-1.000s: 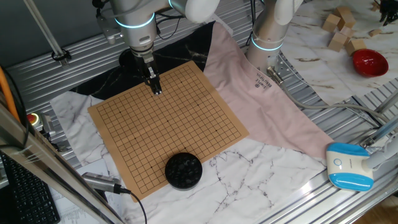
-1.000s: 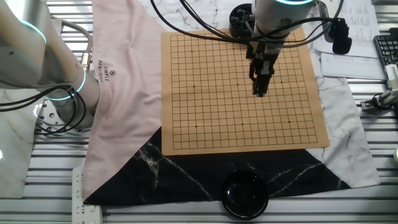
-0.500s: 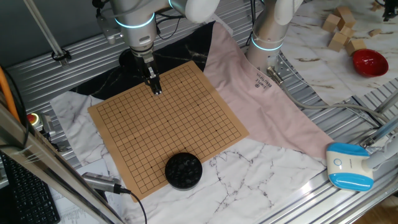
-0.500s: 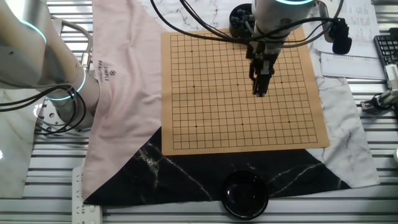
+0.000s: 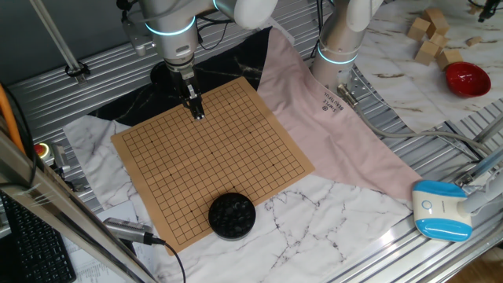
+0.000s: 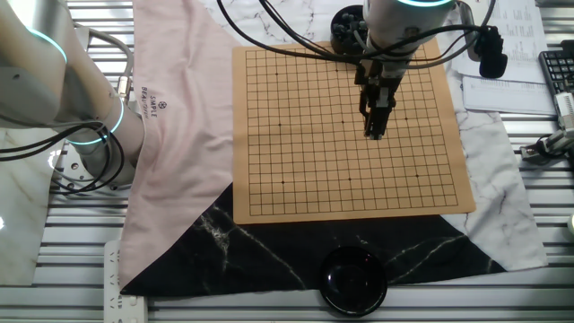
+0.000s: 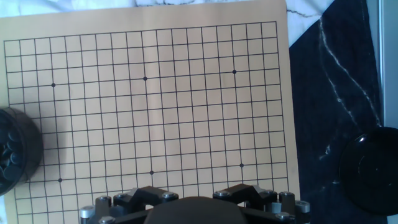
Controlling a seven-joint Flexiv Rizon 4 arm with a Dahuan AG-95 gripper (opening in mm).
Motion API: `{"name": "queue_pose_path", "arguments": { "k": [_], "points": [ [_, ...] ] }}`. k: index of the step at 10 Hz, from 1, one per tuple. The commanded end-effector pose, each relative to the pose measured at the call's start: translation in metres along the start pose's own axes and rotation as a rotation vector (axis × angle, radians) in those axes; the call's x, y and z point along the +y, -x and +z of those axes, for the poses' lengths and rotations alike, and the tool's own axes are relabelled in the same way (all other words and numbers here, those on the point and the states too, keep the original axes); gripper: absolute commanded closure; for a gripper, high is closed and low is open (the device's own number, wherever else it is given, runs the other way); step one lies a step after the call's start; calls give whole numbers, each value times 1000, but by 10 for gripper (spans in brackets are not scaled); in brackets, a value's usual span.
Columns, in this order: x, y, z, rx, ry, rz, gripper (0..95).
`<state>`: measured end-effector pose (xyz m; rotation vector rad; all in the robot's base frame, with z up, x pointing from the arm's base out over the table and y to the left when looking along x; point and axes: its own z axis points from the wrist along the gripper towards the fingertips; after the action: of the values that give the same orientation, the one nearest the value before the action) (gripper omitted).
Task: Play the first move as black on the 3-4 point in the upper right corner of the Go board
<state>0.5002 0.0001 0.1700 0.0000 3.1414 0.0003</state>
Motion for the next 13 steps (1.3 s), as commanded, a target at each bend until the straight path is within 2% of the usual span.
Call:
{"name": "queue_pose_path", "arguments": {
  "k": [1, 4, 6, 9, 10, 13],
  "points": [
    [0, 0, 0, 11, 0, -11, 950],
    [1, -1, -3, 24, -4, -20, 950],
    [9, 1, -6, 24, -2, -14, 950],
    [45, 8, -12, 26, -1, 43, 950],
    [55, 13, -14, 28, 0, 49, 950],
    [100, 32, -15, 30, 0, 78, 950]
  ]
}}
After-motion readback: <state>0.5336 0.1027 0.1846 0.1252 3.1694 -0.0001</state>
